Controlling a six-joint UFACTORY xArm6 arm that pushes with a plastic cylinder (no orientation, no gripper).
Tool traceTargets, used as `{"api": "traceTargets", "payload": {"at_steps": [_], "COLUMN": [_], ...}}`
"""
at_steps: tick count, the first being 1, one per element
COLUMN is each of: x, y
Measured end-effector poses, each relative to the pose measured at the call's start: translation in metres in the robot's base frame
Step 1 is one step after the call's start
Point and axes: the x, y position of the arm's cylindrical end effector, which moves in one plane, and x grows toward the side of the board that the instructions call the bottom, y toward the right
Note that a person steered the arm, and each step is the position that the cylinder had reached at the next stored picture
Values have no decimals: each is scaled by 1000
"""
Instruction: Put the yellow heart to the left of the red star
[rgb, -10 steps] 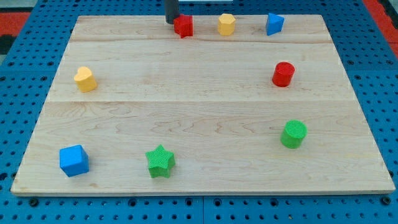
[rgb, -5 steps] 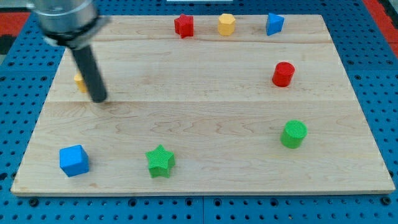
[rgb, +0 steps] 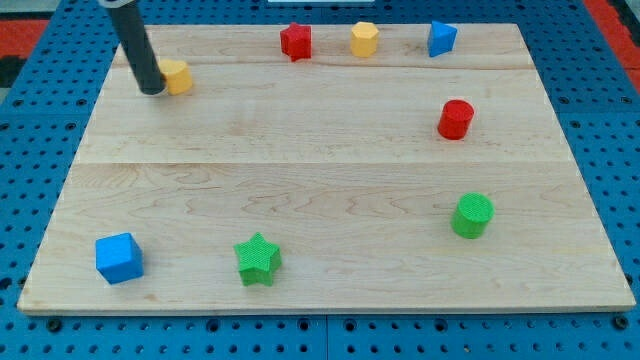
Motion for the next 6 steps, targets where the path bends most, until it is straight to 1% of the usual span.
{"api": "traceTargets", "payload": {"at_steps": [1, 2, 3, 4, 6], "x": [-27, -47, -60, -74, -80], "y": [31, 38, 26, 29, 61]}}
